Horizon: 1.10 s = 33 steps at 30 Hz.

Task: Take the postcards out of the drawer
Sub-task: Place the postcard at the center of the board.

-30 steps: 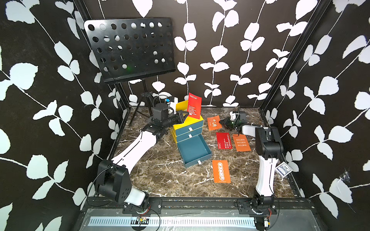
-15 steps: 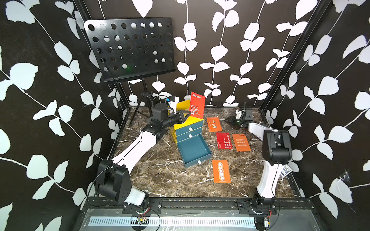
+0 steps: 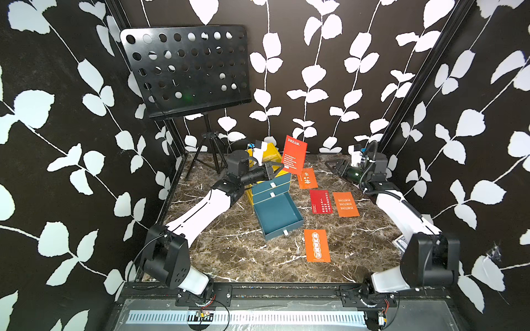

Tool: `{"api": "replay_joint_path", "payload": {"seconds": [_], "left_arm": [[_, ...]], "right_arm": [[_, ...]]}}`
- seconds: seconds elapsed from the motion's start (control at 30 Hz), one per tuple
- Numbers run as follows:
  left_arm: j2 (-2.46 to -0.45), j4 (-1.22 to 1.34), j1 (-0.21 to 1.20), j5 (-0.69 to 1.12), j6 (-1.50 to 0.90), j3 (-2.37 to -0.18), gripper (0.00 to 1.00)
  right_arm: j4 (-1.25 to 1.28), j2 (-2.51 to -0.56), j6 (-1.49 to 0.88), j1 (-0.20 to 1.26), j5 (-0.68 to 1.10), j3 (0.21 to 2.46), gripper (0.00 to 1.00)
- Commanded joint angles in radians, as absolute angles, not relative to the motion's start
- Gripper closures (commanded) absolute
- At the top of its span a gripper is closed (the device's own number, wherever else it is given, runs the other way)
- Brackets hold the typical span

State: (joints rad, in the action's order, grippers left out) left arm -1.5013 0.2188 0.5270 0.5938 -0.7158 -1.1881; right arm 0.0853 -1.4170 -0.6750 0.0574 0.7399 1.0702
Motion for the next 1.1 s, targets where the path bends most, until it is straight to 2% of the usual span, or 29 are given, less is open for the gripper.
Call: {"api": "replay_joint_path", "payload": {"seconds": [0.0,0.2,0.37,0.43,0.6,0.9,0.93,1.07], "left_arm": [[-1.509,0.300,0.558,0.638,-0.755,-1.172,1.00],[-1.546,0.432,0.584,0.695,-0.875,-1.159,1.00],[-1.532,0.431,0.602,0.680,-0.863,-1.137,1.00],[-1.529,0.431,0.606,0.676,-0.863,-1.128,1.00],[-1.528,0.428,0.608,0.675,-0.864,-1.111,1.00],[-1.521,0.405,0.607,0.660,-0.843,-1.112,1.00],[-1.517,0.402,0.607,0.657,-0.837,-1.112,0.93],[-1.497,0.359,0.607,0.633,-0.804,-1.113,0.46]], "right_arm": [[0.215,-1.353,-0.721,0.091,0.816,1.030,0.32],[0.381,-1.318,-0.793,0.154,0.821,0.965,0.31],[0.487,-1.343,-0.850,0.188,0.818,0.951,0.34],[0.501,-1.359,-0.860,0.199,0.812,0.957,0.39],[0.559,-1.402,-0.906,0.212,0.823,0.963,0.64],[0.537,-1.407,-0.905,0.213,0.817,0.969,0.89],[0.520,-1.403,-0.895,0.213,0.814,0.970,0.91],[0.431,-1.375,-0.847,0.212,0.792,0.973,0.97]]}}
